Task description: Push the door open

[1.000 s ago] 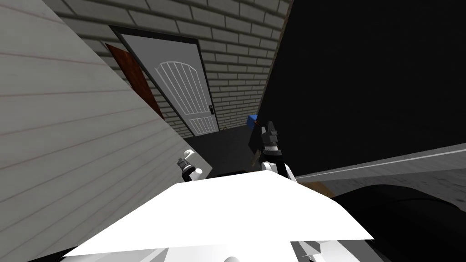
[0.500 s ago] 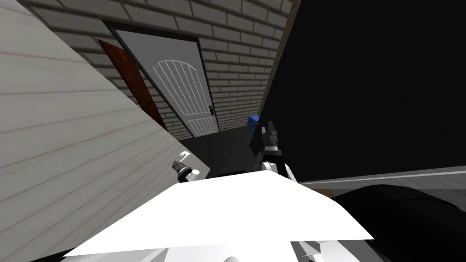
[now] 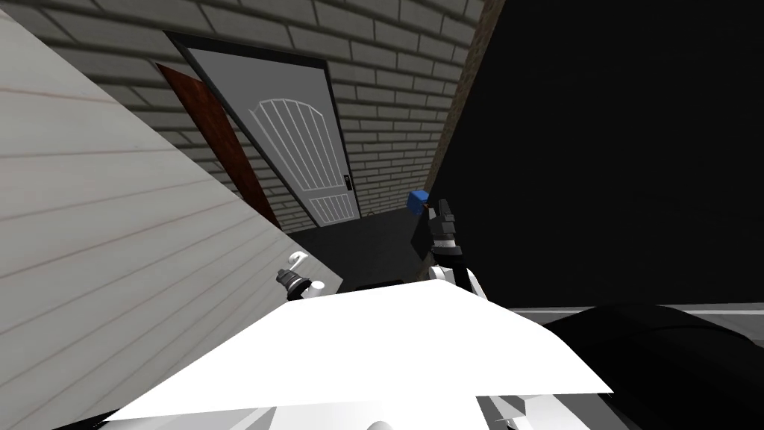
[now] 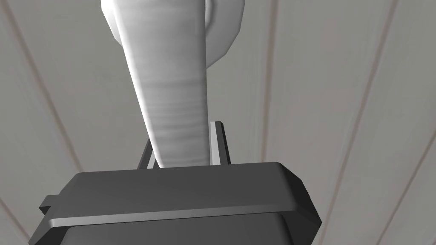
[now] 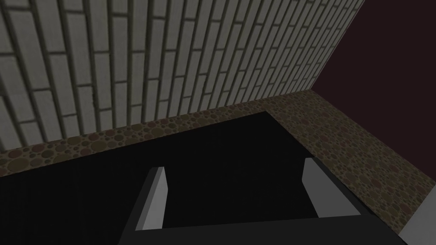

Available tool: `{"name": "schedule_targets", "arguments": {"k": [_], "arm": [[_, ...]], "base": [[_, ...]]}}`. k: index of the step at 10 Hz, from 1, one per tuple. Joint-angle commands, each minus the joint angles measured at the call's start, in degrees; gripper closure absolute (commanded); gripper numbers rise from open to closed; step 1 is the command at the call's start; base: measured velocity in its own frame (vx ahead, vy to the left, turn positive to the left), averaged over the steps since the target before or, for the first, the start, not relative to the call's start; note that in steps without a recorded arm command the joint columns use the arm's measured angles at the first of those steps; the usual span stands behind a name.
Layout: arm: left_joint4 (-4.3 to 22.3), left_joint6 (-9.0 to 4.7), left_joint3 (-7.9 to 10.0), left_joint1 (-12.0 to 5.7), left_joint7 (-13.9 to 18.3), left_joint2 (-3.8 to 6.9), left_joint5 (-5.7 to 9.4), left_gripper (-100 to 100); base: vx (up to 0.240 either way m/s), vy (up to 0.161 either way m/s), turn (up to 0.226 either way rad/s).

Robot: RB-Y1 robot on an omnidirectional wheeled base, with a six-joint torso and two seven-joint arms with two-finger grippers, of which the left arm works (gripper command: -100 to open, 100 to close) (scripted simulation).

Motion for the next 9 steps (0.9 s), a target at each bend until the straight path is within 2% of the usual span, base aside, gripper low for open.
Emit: {"name": "schedule_targets", "arguments": {"k": [1,3,6,8,9], "arm": [[-1.0,-1.04,1.93,1.08,-0.5,0.29,1.23,100],[-1.0,-1.04,1.93,1.08,-0.5,0.29,1.23,100],[-2.9,-0.97,4.63,2.78,-1.5,-0.46,3.37,100],[-3.4,-0.96,5.29,3.2,-1.7,-0.73,3.89,100],[-4.2,-0.92,6.45,3.93,-2.2,-1.3,4.81,100]], "base": [[0.123,0.029,-0.038],[0.092,0.023,0.006],[0.156,0.016,-0.025],[0.157,0.015,0.018],[0.161,0.031,-0.044]]}}
